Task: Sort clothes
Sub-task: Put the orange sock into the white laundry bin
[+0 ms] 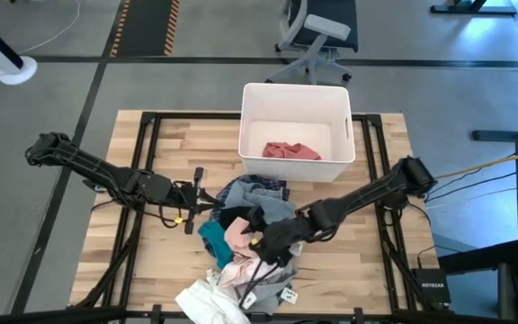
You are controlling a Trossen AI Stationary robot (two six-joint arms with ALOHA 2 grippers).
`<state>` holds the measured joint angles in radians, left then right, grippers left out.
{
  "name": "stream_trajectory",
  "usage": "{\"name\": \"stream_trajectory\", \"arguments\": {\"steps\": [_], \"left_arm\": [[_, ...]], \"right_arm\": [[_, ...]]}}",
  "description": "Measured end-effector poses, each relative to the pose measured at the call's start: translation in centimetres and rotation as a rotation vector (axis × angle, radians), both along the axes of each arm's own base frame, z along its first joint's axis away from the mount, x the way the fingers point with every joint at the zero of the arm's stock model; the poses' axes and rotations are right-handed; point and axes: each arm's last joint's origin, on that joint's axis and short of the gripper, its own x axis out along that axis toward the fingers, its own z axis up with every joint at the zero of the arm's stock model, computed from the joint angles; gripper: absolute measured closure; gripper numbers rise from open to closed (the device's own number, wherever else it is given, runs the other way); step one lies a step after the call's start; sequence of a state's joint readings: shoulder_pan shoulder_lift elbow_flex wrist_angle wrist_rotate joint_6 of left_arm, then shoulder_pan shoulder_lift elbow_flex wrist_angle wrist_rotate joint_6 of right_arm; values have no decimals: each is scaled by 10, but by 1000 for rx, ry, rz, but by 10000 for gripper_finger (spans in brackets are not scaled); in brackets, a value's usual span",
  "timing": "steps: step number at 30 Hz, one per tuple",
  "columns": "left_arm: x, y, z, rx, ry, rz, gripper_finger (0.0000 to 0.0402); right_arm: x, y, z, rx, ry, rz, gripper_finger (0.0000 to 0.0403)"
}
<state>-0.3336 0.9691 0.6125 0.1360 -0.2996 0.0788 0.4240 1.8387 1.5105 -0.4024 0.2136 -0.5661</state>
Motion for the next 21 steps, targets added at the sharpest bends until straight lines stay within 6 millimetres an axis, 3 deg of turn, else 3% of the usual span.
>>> {"name": "stream_trajectory", "arguments": {"steps": [6, 10, 13, 21], "left_arm": [[0, 0, 0, 1, 4, 0, 402], [-1, 0, -3, 10, 30, 0, 402], [-1, 0, -6, 19, 56, 0, 402], [-2, 1, -8, 25, 77, 1, 402]], "right_arm": [[10, 5, -15, -49, -14, 11, 119], [12, 0, -24, -111, 12, -42, 146], [13, 0, -23, -106, 1, -40, 193], [16, 2, -4, -127, -37, -9, 370]]}}
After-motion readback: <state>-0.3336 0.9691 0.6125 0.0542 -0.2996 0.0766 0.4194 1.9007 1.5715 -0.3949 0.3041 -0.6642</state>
